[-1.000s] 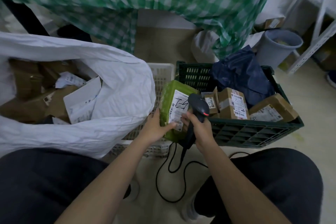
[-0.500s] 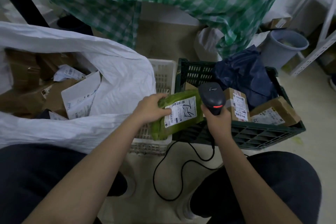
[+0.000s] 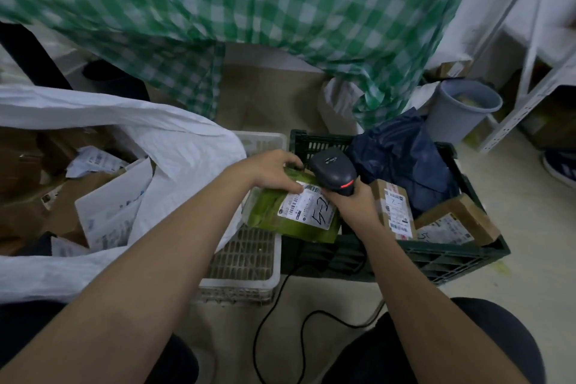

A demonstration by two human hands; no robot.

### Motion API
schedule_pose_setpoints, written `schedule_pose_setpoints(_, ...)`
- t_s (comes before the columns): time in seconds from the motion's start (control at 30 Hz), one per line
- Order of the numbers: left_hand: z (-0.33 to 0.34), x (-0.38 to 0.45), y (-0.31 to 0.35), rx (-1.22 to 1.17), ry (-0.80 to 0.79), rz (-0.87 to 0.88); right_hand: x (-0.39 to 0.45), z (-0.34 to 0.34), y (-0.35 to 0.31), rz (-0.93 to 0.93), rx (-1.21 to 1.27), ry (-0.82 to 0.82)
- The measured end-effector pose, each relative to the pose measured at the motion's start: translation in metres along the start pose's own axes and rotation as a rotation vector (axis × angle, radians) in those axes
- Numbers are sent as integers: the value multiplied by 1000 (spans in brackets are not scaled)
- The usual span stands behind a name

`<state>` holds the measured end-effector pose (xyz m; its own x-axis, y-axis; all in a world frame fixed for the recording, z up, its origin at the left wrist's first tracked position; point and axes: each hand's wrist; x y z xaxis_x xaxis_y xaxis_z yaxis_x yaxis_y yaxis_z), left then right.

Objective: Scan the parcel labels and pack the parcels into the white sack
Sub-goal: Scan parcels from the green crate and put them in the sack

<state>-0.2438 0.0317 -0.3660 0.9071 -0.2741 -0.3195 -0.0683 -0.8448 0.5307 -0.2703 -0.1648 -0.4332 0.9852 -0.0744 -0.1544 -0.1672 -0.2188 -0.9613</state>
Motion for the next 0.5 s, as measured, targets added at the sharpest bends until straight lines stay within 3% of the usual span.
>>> schedule_pose_setpoints(0.13, 4, 2, 4, -13, 186, 9, 7, 3, -1, 46, -5, 37)
schedule_pose_setpoints(0.27, 24, 5, -7, -130, 440, -181, 5, 3, 2, 47, -52, 130)
schedule_pose_setpoints(0.33, 33, 4, -13, -219, 466, -270, 3, 5, 4, 53, -78, 163)
schedule_pose_setpoints(0.5, 39, 0, -25, -407, 436, -287, -1, 11, 6, 56, -109, 243)
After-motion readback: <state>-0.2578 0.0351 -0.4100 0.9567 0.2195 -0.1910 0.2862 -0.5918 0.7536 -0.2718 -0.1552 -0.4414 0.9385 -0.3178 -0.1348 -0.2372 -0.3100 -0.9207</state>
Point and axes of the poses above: each hand's wrist, its own x-axis towards the middle knuckle, its own z-axis out of the palm, y = z × x, and after that the axes turned 1 degree about x, right-handed
